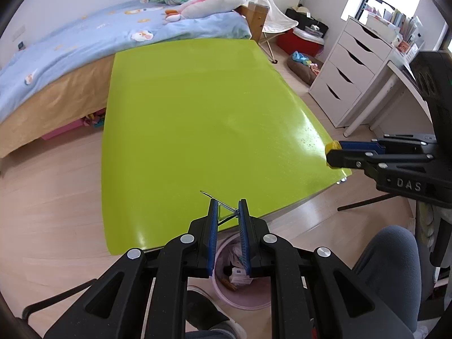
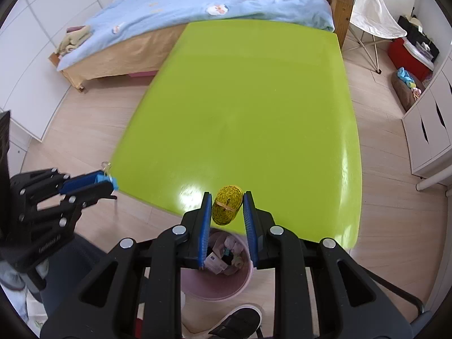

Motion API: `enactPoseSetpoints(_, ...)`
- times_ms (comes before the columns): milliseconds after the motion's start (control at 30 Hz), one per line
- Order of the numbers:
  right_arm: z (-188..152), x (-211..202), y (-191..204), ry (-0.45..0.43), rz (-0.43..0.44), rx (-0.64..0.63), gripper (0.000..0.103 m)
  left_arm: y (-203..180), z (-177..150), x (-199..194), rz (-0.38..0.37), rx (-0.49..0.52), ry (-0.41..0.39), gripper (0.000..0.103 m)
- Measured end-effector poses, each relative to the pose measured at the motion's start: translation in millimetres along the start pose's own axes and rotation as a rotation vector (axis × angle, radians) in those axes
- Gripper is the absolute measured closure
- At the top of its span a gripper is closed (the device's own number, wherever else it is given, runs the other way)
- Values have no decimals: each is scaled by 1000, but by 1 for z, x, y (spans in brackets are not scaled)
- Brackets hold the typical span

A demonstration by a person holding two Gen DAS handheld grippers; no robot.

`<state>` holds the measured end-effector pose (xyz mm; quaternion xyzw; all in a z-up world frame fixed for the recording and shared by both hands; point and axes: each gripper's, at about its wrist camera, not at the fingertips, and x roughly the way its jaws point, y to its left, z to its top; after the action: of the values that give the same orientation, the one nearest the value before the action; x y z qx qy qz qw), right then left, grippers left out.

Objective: Collect trash
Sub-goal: 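Carry the blue clip and yellow yarn ball over the wastebasket and open both tools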

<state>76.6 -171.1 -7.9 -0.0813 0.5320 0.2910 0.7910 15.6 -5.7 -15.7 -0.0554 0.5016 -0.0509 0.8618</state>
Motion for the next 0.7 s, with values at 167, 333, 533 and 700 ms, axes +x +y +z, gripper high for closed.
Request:
enactPoseSetpoints(167,-24,-24,9,-38,20,-25,81,-8,-13,-18,3,20,-22,88)
enactPoseSetpoints(333,-50,-41,12,-51,39,-26,81,-12,-23,-33,7,34,-39,88)
enactPoseSetpoints(533,-73,-59,19,-62,57,-47,81,-19,-36,-48,-5,42,-54,88)
enactPoseSetpoints(700,-83,-57,21,-44,82,-45,81,-24,-49,-54,-26,47,-47,88)
